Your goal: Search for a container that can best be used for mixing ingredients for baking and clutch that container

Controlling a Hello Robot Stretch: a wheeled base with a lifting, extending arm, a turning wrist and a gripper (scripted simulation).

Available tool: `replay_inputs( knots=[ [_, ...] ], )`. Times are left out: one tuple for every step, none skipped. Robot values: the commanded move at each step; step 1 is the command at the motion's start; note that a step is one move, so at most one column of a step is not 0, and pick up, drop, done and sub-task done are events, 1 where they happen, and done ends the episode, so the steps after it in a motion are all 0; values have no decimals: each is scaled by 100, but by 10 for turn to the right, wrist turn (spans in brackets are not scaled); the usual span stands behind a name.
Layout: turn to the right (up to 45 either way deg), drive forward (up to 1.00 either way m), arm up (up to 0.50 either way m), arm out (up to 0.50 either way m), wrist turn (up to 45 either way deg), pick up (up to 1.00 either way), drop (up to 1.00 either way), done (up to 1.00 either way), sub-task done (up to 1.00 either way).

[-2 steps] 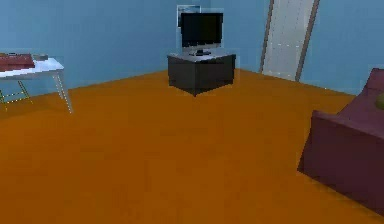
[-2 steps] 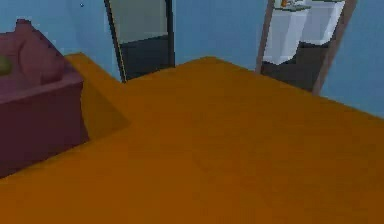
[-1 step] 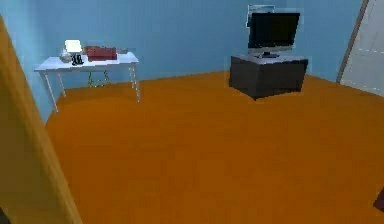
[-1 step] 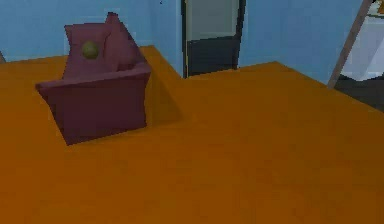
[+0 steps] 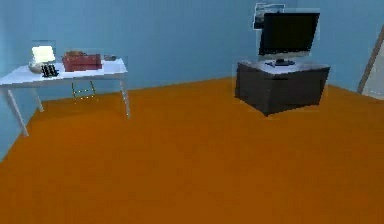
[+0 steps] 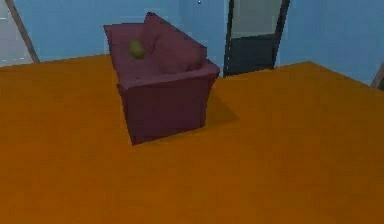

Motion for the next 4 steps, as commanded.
replay_inputs(
  knots=[
    [-240, 0, 0, 0, 0, 0, 0, 0, 0],
    [0, 100, 0, 0, 0, 0, 0, 0, 0],
    [-30, 0, 0, 0, 0, 0, 0, 0, 0],
    [0, 100, 0, 0, 0, 0, 0, 0, 0]
  ],
)
